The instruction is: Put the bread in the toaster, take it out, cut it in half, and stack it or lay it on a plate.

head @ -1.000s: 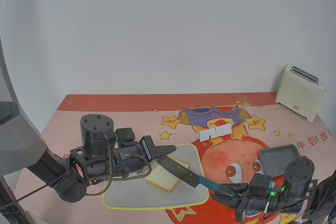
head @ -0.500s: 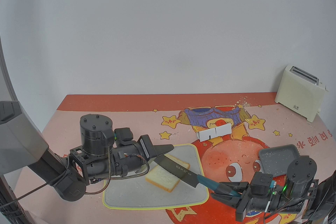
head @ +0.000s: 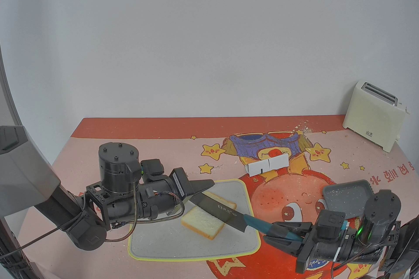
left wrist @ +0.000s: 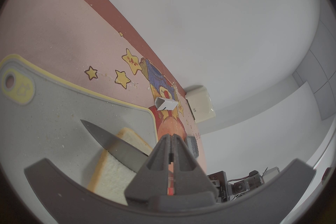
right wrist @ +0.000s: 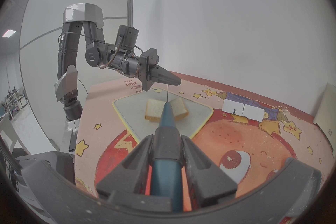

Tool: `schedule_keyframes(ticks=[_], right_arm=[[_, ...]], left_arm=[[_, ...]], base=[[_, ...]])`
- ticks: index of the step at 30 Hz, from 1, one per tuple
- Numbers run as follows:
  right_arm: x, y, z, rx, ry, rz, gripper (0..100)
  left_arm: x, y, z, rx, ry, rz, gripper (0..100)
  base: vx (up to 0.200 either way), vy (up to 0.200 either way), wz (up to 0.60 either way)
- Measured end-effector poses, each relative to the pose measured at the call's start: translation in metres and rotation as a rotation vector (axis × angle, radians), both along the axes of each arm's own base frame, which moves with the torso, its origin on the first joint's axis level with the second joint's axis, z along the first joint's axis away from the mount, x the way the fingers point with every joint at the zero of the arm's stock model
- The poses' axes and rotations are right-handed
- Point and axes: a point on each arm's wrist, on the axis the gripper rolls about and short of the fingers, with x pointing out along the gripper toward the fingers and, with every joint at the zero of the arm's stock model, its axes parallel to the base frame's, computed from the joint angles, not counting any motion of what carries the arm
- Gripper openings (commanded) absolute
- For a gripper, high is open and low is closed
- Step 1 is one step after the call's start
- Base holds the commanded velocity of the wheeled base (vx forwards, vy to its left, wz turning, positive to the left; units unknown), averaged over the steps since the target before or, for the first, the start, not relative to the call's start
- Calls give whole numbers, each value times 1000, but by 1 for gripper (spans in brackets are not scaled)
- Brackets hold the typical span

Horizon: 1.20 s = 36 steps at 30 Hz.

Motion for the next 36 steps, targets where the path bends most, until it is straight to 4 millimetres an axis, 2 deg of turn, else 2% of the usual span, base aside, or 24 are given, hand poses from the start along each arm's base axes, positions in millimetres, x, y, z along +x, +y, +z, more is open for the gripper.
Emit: schedule_keyframes(ticks=[9, 36], right_arm=[[2, 1, 6, 45, -36, -4, 0], [-2, -5, -9, -26, 17, -5, 0]], left_arm=[[0, 0, 0, 1, 0, 0, 0], [-1, 0, 1, 15, -26, -10, 0]], base=[[0, 0, 0], [0, 0, 0]])
